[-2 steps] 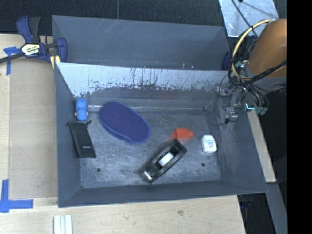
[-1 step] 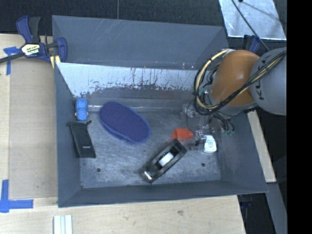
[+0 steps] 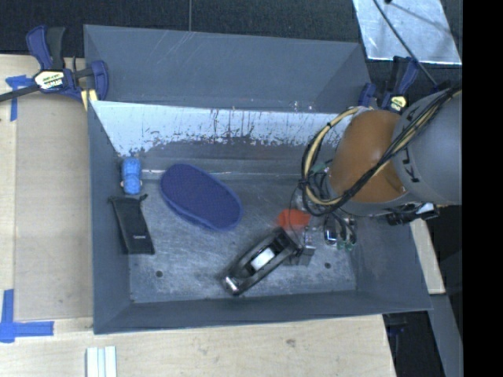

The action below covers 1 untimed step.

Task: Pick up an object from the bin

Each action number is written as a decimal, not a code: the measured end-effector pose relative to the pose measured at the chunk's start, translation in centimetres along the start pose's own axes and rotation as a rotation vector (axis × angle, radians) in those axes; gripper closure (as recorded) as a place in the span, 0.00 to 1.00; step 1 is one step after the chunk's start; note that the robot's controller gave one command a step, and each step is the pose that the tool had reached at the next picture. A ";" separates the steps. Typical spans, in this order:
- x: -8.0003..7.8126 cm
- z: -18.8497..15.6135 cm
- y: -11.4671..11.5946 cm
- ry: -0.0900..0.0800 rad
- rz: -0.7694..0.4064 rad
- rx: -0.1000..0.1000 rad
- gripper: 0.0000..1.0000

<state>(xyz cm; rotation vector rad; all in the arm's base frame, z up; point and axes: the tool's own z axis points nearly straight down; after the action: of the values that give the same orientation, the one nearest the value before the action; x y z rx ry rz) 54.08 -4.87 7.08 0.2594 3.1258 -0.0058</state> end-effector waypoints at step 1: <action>-0.1 -0.1 0.0 -0.001 -0.002 0.000 1.00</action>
Offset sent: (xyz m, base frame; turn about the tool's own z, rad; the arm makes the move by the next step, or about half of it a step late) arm 0.0000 0.0000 0.0000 0.0000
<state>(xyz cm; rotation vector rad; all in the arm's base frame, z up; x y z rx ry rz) 54.18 -4.89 7.22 0.2563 3.1255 -0.0061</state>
